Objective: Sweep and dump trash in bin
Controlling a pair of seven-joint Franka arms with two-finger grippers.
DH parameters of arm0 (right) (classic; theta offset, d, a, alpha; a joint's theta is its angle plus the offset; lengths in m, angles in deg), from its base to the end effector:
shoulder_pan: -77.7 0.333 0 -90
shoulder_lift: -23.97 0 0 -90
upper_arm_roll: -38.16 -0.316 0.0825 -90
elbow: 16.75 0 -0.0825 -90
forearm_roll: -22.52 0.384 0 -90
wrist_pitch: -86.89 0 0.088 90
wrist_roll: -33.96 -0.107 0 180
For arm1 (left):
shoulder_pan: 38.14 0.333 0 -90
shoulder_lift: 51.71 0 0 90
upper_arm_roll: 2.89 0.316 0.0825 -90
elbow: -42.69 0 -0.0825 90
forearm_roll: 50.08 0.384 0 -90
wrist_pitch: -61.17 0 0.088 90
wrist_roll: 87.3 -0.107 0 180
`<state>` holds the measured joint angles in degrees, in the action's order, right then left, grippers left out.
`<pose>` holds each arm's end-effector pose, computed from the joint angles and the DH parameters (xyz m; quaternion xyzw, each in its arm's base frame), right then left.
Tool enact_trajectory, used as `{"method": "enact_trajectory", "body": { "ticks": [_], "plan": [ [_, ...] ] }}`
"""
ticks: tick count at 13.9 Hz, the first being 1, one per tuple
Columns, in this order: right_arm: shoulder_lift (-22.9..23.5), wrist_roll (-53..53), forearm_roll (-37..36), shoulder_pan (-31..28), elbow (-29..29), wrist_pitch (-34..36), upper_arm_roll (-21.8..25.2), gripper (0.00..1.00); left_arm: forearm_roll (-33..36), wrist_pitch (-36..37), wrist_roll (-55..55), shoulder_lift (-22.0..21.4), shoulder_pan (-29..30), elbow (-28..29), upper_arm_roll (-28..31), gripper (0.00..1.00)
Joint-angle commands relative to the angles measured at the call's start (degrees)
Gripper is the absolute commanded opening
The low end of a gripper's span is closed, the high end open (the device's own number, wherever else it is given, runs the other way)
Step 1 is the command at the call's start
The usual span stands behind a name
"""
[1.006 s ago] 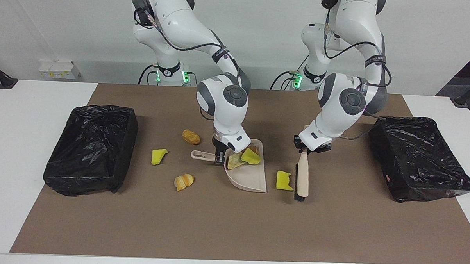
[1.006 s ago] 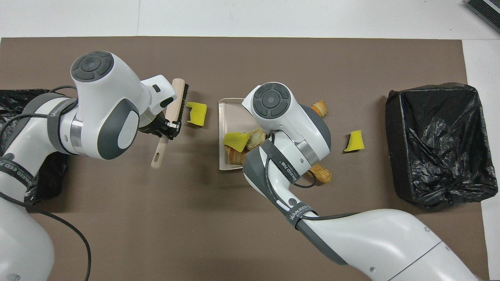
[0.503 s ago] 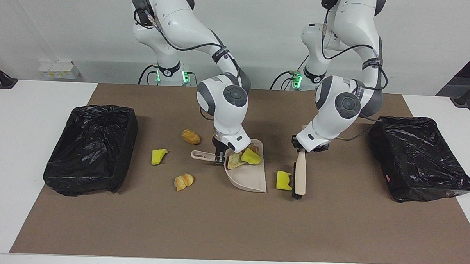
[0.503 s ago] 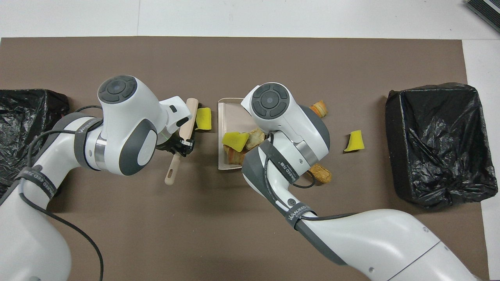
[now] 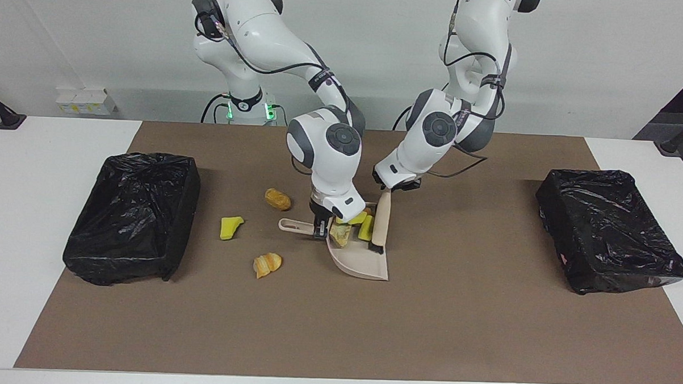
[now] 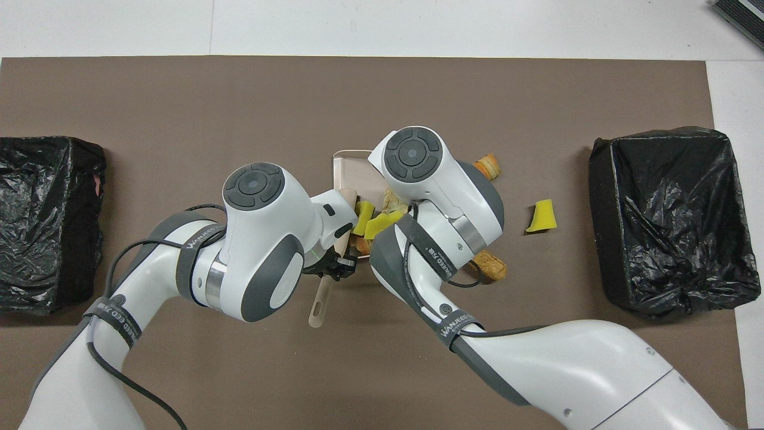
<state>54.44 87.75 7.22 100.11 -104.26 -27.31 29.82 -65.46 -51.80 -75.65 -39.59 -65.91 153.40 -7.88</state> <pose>0.6092 0.3263 0.3475 0.7029 0.7058 -0.0450 0.0754 0.4829 -0.3289 0.3680 0.9810 -0.1190 -0.1270 0.0857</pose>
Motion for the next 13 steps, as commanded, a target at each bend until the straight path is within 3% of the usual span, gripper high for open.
{"method": "enact_trajectory", "body": {
  "ticks": [1, 5, 13],
  "plan": [
    [1.3, 1.5, 0.1, -0.7, 0.9, -2.1, -0.4, 0.0, -1.1, 2.3, -0.2, -3.0, 0.7, 0.9, 1.3, 0.0],
    [1.4, 3.5, 0.7, -1.3, 0.4, -4.9, -0.4, 0.0, -1.1, 4.6, 1.1, -3.8, 1.9, -1.5, 1.5, 0.0],
    [1.4, 3.6, 0.8, -2.0, -0.2, -7.4, -0.4, 0.0, -0.7, 15.3, 1.5, -12.6, 5.1, -4.3, 3.5, 0.0]
  ]
}}
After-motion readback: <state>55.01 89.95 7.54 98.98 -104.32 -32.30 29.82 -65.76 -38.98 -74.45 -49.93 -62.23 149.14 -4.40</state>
